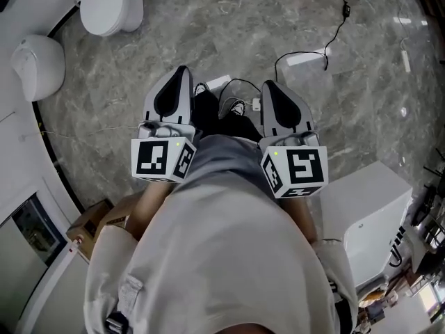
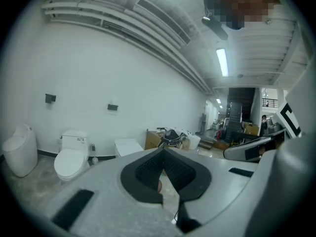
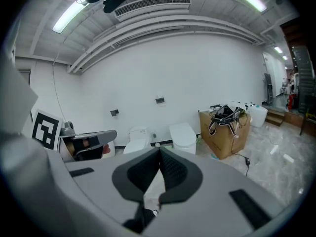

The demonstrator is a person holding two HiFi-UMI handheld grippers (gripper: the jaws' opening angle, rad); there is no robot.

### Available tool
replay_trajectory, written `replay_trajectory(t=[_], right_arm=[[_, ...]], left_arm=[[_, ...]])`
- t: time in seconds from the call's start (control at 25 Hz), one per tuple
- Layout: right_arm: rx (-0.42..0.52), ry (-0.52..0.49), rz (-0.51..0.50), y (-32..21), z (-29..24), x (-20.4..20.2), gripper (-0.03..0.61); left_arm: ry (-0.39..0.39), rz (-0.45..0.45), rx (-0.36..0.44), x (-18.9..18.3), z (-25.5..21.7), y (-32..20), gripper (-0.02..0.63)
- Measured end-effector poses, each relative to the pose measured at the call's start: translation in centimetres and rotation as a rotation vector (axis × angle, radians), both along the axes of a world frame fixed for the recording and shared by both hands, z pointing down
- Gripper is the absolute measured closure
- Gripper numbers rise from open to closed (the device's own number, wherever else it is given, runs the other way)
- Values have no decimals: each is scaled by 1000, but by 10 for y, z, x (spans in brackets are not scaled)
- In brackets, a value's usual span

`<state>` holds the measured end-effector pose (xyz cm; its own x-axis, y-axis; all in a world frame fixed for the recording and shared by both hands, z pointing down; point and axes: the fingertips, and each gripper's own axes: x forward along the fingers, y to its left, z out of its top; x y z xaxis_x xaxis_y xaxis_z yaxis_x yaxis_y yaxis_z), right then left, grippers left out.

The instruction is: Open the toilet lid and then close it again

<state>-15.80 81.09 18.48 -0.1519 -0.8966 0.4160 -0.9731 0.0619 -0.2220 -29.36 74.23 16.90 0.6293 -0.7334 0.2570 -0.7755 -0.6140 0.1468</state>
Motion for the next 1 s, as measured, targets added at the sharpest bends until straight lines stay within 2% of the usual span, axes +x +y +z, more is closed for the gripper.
replay_trajectory(t=[0.44, 1.0], right_arm=[[-23, 18, -8, -45, 5, 14, 568], [-88, 20, 18, -162, 11, 37, 568]], left_arm=[[29, -1, -83, 9, 17, -50, 606], [48, 43, -122, 39, 17, -181, 606]])
